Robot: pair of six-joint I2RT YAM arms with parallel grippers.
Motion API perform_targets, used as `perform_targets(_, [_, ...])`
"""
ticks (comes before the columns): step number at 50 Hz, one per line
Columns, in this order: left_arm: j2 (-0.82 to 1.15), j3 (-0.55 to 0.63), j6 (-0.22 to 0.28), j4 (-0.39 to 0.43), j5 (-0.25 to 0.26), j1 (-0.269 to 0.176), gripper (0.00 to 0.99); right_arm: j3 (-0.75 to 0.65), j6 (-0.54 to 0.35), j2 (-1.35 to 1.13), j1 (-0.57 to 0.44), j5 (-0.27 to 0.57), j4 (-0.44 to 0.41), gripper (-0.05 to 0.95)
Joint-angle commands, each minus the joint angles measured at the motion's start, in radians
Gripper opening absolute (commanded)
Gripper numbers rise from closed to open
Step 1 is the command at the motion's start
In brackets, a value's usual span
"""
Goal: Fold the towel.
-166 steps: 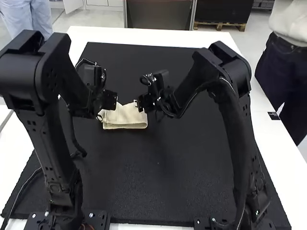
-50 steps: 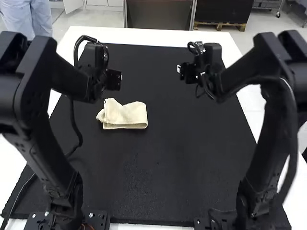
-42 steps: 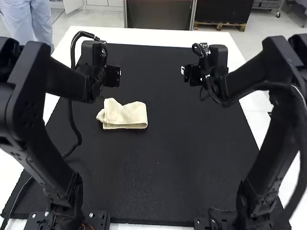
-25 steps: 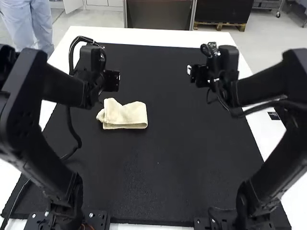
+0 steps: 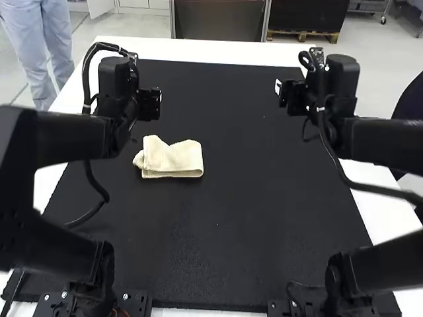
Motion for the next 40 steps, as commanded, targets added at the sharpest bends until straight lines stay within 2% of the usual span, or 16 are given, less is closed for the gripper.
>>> perform_targets(1, [-0.084,-0.028,-0.010,-0.005,-0.011,0.011,0.946,-0.022,0.000,-0.105,-0.018,-0.016,-0.022,0.90])
perform_targets(15, [-0.270,-0.082,-0.007,-0.081,-0.026,0.048,0.946,-0.094,0.026,-0.336,-0.061,-0.028,-0.146,0.89])
perform_targets(20, [-0.319,-0.093,-0.006,-0.083,-0.028,0.064,0.944,-0.139,0.026,-0.433,-0.083,-0.031,-0.187,0.89])
perform_targets(29, [-0.366,-0.102,-0.002,-0.077,-0.022,0.117,0.944,-0.183,0.026,-0.577,-0.102,-0.036,-0.210,0.89])
perform_targets(40, [-0.422,-0.116,0.002,-0.066,-0.011,0.117,0.944,-0.201,0.026,-0.691,-0.144,-0.036,-0.224,0.89])
